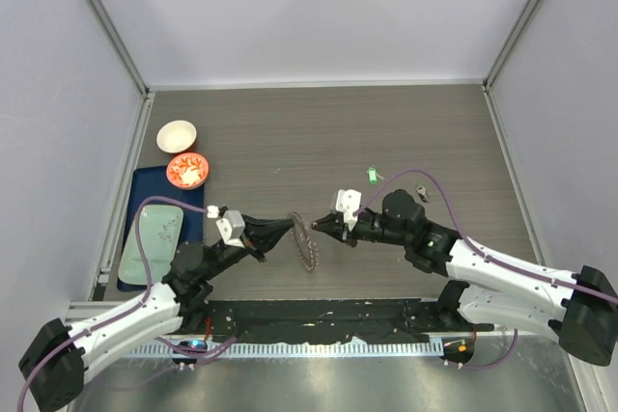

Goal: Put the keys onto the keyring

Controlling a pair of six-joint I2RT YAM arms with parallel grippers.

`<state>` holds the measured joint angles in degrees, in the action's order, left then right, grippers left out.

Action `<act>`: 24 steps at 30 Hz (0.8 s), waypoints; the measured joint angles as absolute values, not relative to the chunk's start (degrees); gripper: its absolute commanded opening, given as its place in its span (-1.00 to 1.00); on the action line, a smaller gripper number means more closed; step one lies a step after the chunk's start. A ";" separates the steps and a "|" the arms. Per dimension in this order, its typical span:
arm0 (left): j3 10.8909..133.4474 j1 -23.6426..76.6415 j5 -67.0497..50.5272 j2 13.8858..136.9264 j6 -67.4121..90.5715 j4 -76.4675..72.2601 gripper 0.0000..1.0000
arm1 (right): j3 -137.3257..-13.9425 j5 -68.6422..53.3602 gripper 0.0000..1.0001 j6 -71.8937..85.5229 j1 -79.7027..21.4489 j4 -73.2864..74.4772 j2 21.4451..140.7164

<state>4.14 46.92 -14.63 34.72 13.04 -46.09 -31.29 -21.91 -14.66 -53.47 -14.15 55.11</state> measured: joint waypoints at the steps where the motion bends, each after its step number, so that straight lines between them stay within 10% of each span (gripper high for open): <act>1: 3.64 46.83 -13.23 33.78 13.04 -46.06 -0.89 | -31.66 -21.30 -0.99 -14.72 -53.41 -13.65 55.11; 24: 2.70 46.11 5.08 8.27 13.72 -27.09 0.30 | -50.57 -16.84 -0.98 -23.31 -52.86 1.61 69.54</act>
<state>2.70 46.11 5.08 8.27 13.72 -27.09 -50.57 -16.84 -23.31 -52.86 1.61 69.54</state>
